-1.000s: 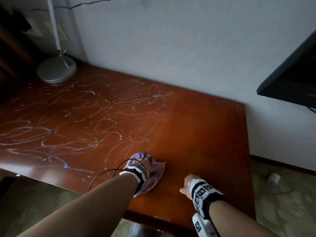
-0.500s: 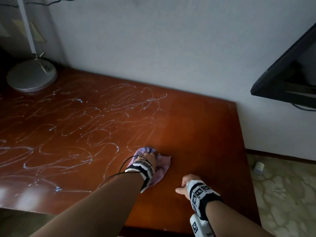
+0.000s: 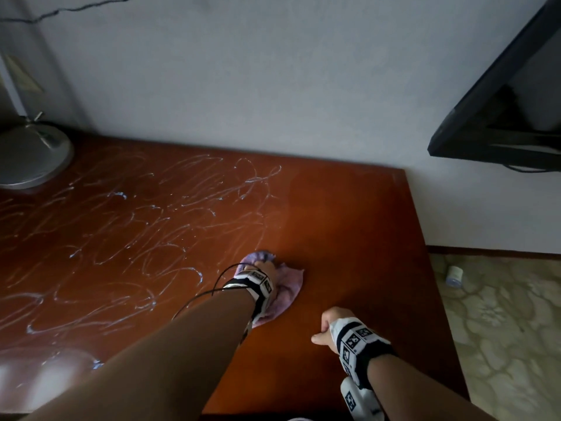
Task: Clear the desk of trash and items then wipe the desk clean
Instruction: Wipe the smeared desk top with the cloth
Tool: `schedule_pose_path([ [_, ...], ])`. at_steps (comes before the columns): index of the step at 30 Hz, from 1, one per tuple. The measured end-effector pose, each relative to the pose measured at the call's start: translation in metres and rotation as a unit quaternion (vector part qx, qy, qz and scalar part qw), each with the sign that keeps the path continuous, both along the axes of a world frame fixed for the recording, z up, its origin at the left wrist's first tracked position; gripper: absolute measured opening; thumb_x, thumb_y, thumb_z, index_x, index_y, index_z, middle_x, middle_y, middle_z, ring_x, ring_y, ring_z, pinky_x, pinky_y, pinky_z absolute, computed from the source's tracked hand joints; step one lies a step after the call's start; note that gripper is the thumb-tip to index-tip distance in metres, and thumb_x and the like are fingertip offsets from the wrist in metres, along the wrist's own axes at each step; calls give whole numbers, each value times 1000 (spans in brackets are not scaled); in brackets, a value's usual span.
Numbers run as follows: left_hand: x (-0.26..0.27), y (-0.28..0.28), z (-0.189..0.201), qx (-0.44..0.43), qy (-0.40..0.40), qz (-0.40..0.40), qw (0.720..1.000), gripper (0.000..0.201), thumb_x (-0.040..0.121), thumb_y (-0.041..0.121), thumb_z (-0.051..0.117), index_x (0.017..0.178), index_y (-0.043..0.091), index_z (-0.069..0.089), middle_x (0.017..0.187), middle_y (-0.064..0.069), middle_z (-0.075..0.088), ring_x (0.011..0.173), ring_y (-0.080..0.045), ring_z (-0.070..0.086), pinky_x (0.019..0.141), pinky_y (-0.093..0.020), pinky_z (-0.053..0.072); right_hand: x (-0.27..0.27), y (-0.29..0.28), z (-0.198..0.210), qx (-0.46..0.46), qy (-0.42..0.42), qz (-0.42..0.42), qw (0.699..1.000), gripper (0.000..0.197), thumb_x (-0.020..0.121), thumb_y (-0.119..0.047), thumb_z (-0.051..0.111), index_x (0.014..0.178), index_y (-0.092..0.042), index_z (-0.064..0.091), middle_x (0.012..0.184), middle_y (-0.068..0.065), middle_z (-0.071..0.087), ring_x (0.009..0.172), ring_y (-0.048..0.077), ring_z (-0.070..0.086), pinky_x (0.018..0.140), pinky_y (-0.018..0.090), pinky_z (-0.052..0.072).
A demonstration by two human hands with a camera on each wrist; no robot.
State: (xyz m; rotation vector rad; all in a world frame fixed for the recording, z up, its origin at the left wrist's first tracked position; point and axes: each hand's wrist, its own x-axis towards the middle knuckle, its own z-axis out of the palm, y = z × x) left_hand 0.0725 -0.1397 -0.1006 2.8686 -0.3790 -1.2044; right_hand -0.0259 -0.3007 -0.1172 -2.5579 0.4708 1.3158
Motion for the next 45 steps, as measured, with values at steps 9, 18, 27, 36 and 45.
schedule_pose_path([
  [9,-20,13,-9,72,-12,-91,993,52,97,27,45,141,5,31,145,-14,35,133,-33,38,111,-39,27,66,-11,2,-19,-17,-57,998,52,80,-51,71,112,-11,61,109,6,69,101,21,66,86,30,54],
  [18,23,-10,0,57,-30,-34,997,58,92,28,51,141,7,31,145,-18,34,135,-39,34,109,-47,31,67,-21,-9,-3,-12,-68,998,50,77,-53,73,101,-11,65,105,6,72,98,20,69,87,30,55],
  [27,22,-7,-19,45,7,-11,999,60,89,32,55,139,9,32,141,-16,38,130,-38,38,104,-45,37,68,-24,-12,19,-19,-82,996,51,78,-51,74,105,-9,64,105,7,72,97,21,69,86,29,55],
  [36,58,-31,-8,66,-3,-6,998,68,88,35,57,144,12,25,150,-15,27,139,-37,28,112,-47,29,69,-27,-16,39,-27,-89,995,52,77,-47,75,110,-8,63,107,9,70,100,24,68,90,36,55],
  [45,51,-30,-22,41,9,16,999,60,90,32,54,140,9,29,142,-15,35,133,-39,33,106,-47,34,114,-42,4,105,-7,-121,987,36,90,-44,62,90,-8,59,65,1,65,59,14,64,58,25,53],
])
